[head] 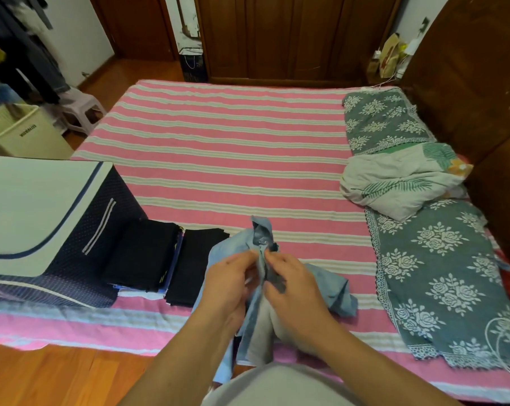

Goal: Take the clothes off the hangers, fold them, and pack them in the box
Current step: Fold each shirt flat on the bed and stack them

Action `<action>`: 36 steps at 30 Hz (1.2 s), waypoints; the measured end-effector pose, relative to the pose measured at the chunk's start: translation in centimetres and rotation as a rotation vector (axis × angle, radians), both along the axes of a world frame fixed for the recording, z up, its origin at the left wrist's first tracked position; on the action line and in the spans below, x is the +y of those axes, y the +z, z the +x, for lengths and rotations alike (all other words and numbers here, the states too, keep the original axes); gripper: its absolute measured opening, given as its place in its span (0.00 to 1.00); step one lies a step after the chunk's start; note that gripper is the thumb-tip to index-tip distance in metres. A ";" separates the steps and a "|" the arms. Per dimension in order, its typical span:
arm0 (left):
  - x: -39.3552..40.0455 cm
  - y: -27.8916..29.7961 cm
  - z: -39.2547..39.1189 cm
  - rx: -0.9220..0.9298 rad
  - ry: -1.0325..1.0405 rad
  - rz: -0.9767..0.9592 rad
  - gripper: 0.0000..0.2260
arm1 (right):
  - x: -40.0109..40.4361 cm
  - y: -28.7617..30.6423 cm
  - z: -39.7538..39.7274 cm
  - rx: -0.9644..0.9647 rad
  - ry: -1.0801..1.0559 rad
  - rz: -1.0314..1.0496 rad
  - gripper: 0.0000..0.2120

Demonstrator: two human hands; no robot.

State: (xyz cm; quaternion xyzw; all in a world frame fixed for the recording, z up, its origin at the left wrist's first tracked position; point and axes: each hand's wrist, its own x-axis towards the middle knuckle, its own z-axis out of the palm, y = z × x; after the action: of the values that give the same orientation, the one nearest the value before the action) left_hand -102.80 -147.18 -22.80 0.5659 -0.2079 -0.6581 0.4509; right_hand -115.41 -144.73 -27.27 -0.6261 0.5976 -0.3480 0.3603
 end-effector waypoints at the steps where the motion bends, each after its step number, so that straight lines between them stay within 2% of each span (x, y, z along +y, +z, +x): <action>1: -0.9 -0.2 0.3 -0.146 -0.029 -0.069 0.08 | 0.2 -0.1 0.0 -0.054 -0.030 0.065 0.25; 2: -2.0 -0.2 0.7 -0.299 -0.075 -0.150 0.10 | 0.3 -0.4 -0.3 -0.102 -0.079 0.108 0.23; 3: -2.9 -0.2 1.1 -0.408 -0.140 -0.221 0.11 | 0.1 -0.6 -1.0 -0.111 -0.126 0.132 0.16; 4: -3.7 0.1 1.6 -0.454 -0.213 -0.268 0.11 | -0.4 -0.5 -2.0 -0.073 -0.154 0.161 0.09; 5: -4.3 0.3 2.2 -0.461 -0.296 -0.299 0.10 | -1.0 0.0 -3.2 -0.014 -0.148 0.171 0.07; 8: -5.0 -0.2 4.2 -0.580 -0.662 -0.391 0.09 | -3.6 3.8 -6.9 0.066 -0.050 0.092 0.08; 10: -4.7 -1.1 4.6 -0.549 -0.858 -0.418 0.10 | -5.4 8.0 -8.1 0.158 0.105 0.022 0.09; 12: -4.0 -1.9 4.5 -0.380 -0.992 -0.371 0.11 | -7.0 11.6 -8.0 0.283 0.246 0.002 0.09; 14: -3.3 -2.7 4.5 -0.270 -1.048 -0.311 0.08 | -8.4 13.8 -7.9 0.370 0.283 -0.007 0.09; 18: -2.2 -5.1 5.4 -0.240 -0.986 -0.271 0.14 | -10.0 16.0 -9.1 0.372 0.218 0.040 0.07; 22: -1.2 -5.5 3.8 -0.227 -0.941 -0.331 0.06 | -11.6 17.0 -9.3 0.290 0.125 0.039 0.12; 25: -2.8 -2.2 3.6 -0.034 -0.540 -0.284 0.04 | -13.8 17.7 -11.6 0.552 0.074 0.129 0.13; 27: -4.6 0.5 5.1 -0.027 -0.426 -0.215 0.07 | -14.3 17.4 -14.3 0.667 0.177 0.379 0.09; 29: -5.4 2.0 5.8 -0.091 -0.473 -0.161 0.10 | -13.7 16.4 -15.5 0.502 0.252 0.589 0.03; 30: -5.2 2.3 5.4 -0.113 -0.500 -0.149 0.11 | -13.0 15.6 -15.1 0.381 0.214 0.586 0.02; 32: -4.0 2.1 3.3 -0.159 -0.505 -0.148 0.15 | -11.1 13.5 -12.3 0.160 0.024 0.411 0.03; 34: -2.6 1.0 1.2 -0.229 -0.446 -0.210 0.24 | -8.4 11.2 -8.2 0.006 -0.154 0.249 0.06; 36: -1.8 0.0 -0.2 -0.287 -0.366 -0.273 0.27 | -5.9 8.6 -4.9 0.027 -0.217 0.127 0.10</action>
State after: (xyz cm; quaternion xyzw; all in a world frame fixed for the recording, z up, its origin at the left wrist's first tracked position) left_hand -103.00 -148.99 -22.82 0.5403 -0.4555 -0.6076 0.3625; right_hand -120.28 -150.65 -18.62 -0.5385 0.6873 -0.3379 0.3512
